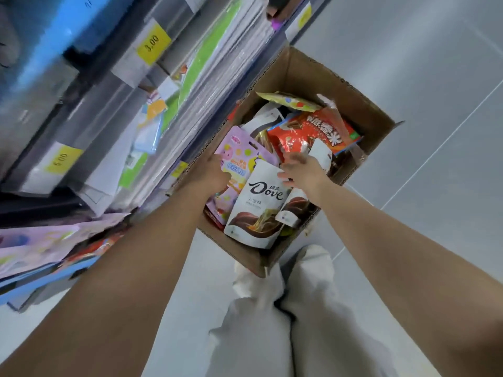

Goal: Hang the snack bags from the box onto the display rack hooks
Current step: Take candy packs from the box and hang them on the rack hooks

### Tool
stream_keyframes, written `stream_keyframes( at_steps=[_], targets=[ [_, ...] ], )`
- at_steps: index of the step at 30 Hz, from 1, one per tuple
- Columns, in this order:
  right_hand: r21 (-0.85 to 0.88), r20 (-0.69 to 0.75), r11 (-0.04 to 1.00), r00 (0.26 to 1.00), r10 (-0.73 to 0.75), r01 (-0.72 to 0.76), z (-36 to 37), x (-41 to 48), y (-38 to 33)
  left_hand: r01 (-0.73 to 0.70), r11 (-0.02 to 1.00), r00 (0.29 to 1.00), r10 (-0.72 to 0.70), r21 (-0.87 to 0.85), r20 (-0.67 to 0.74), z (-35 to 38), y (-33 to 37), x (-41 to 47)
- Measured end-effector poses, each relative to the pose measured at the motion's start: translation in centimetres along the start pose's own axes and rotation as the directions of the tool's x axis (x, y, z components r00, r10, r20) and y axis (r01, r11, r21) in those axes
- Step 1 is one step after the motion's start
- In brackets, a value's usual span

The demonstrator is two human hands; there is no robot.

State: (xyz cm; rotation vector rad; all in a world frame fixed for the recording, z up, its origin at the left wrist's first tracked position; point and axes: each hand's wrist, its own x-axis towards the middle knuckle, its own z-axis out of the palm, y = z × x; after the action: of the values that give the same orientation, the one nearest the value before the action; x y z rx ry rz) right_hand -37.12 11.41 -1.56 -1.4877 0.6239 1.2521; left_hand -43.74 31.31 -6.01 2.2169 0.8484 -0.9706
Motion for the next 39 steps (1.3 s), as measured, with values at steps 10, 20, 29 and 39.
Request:
stream_keyframes(
  at_steps=[10,20,29,39],
  targets=[
    [-0.096,-0.055,0.995,0.998,0.016,-0.021,3.5,6.7,0.6,0.013,0.99,1.0,-0.012,-0.143,0.003,3.2,-2.1,3.2],
    [-0.396,0.26,0.917,0.964,0.054,0.055,1.5,1.2,0.6,-0.017,0.949,0.996,0.045,-0.316,0.082,0.0,-2.7,-0.3],
    [-0.405,0.193,0.911,0.981,0.006,0.074,-0.4,-1.9,-0.4,-0.13,0.913,0.989,0.147,-0.387,0.014,-3.9,0.4,-3.3],
    [0.117,-0.045,0.941,0.948,-0.316,0.319,0.1,-3.6,-5.1,-0.363,0.817,0.927,0.367,-0.448,-0.08,-6.4,4.2,-5.9]
  ],
)
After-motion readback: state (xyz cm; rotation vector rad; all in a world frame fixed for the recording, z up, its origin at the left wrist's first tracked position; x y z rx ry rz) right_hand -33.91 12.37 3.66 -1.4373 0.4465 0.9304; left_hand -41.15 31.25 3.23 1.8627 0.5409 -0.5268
